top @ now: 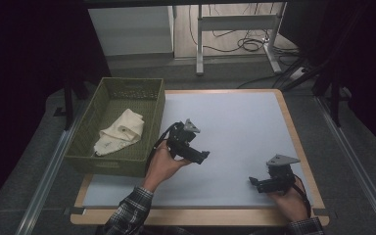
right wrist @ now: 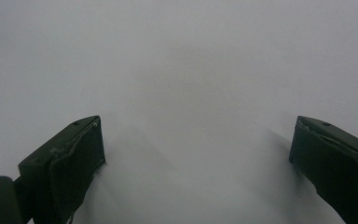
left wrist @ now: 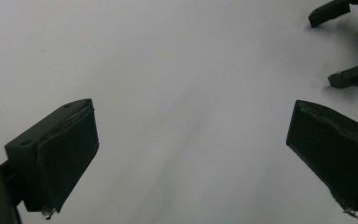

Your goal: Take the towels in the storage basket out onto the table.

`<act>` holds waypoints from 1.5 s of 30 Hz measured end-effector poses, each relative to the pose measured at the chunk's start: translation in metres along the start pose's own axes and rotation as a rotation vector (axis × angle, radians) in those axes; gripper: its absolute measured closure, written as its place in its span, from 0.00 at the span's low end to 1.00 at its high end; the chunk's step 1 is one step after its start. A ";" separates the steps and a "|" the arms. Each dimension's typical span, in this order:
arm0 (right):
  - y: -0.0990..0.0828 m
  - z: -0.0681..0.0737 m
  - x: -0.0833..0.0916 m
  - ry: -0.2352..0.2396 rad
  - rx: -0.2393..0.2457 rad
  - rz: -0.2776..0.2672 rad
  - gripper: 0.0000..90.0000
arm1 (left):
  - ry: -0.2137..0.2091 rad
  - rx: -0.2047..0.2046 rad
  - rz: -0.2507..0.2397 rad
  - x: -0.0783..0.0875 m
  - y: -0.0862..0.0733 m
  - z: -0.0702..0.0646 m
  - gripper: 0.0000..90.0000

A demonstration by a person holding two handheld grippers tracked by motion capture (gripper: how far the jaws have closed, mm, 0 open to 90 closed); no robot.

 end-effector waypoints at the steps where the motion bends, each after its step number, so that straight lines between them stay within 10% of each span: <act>1: 0.000 0.000 0.000 0.000 0.000 0.000 0.03 | 0.000 0.006 -0.003 0.001 0.001 0.002 0.03; 18: 0.000 0.000 0.000 0.000 -0.002 -0.002 0.03 | 0.104 0.035 0.025 0.035 0.023 0.059 0.02; 45: 0.000 0.000 0.000 0.001 -0.002 -0.001 0.03 | 0.303 0.197 0.125 0.082 -0.016 0.163 0.04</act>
Point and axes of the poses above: each handheld gripper's, and its own axes: x roughly backward along the jaws, y roughly out of its top, z roughly to its left, the point moved 3 cm from there along -x, roughly forward along the jaws, and after that the axes turned 4 degrees about -z, right-handed, at the moved point
